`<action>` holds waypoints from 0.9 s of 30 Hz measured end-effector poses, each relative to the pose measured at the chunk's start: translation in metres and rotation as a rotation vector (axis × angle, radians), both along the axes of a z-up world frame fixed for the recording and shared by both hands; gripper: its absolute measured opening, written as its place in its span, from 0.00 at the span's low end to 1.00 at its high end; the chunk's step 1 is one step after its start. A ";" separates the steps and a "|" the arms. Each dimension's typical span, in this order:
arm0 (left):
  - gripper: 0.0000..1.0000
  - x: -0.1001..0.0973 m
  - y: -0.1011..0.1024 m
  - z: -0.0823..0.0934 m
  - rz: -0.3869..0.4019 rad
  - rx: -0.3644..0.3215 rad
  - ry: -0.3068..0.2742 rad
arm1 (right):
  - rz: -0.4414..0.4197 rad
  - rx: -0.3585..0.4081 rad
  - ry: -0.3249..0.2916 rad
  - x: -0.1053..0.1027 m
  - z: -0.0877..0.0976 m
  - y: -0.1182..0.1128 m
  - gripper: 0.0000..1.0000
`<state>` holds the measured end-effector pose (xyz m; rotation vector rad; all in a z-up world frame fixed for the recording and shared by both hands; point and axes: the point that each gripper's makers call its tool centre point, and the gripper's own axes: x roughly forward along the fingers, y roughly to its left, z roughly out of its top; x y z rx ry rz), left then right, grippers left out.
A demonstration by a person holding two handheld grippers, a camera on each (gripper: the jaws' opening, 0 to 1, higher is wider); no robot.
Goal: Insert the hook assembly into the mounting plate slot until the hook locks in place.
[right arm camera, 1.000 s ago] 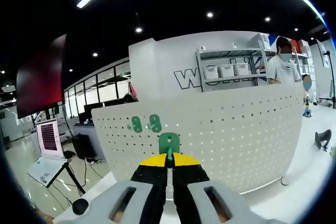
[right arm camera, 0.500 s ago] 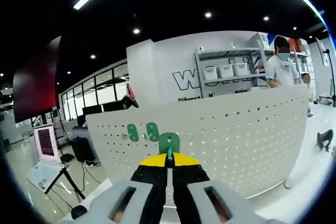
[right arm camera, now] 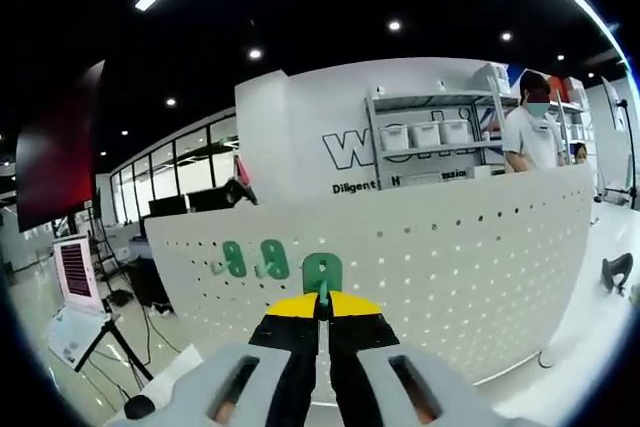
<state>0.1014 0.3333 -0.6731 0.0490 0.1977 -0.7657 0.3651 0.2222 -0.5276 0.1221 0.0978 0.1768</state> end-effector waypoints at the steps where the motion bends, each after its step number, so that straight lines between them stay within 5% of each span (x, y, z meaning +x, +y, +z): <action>1: 0.85 0.000 0.000 0.000 -0.001 0.000 0.002 | -0.002 0.000 0.001 0.001 0.000 0.000 0.01; 12: 0.85 0.004 0.008 -0.006 0.014 0.006 0.018 | -0.015 -0.082 -0.013 0.023 0.004 0.002 0.01; 27: 0.85 0.009 0.017 -0.004 0.022 0.016 0.012 | -0.032 -0.085 0.001 0.039 0.002 0.006 0.01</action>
